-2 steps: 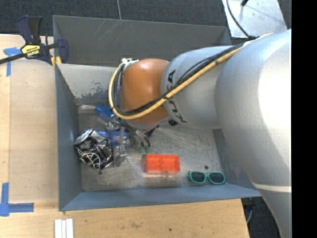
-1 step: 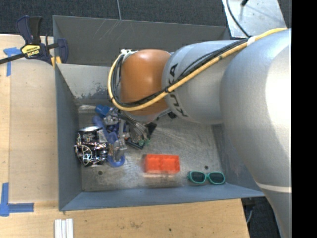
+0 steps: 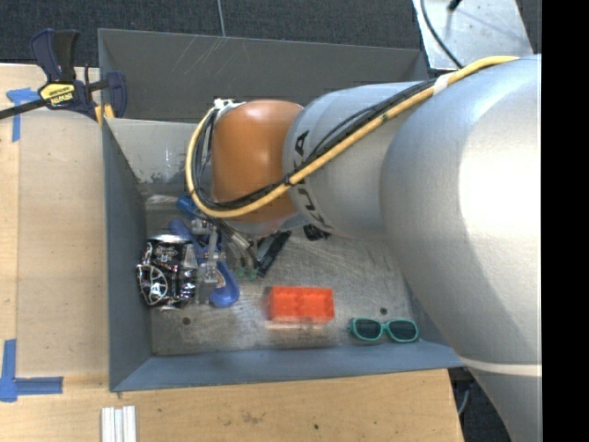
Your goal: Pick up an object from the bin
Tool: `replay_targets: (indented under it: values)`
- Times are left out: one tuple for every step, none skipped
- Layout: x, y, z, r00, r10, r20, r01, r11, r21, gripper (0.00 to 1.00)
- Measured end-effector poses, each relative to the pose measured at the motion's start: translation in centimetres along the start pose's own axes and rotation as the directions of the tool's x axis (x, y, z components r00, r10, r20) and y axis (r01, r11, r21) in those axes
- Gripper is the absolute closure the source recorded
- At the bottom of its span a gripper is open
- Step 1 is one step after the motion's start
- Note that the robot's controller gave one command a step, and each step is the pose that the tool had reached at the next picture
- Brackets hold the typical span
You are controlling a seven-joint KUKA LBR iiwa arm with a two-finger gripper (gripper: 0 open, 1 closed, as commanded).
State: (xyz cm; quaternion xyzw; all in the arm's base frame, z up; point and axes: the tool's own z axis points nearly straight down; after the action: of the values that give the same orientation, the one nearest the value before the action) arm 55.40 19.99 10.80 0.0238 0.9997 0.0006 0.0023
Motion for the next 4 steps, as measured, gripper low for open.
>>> replay_targets:
  values:
    - [-0.8, 0.3, 3.6, 0.993, -0.12, -0.002, 0.12, 0.993, 0.0, 0.0]
    - [-1.6, 3.1, 3.2, 0.998, 0.061, 0.011, -0.061, 0.998, 0.006, 1.0]
    - [-1.6, 3.1, 3.2, 0.998, 0.061, 0.011, -0.061, 0.998, 0.006, 1.0]
    - [-1.6, 3.1, 3.1, 0.998, 0.061, 0.01, -0.061, 0.998, 0.005, 1.0]
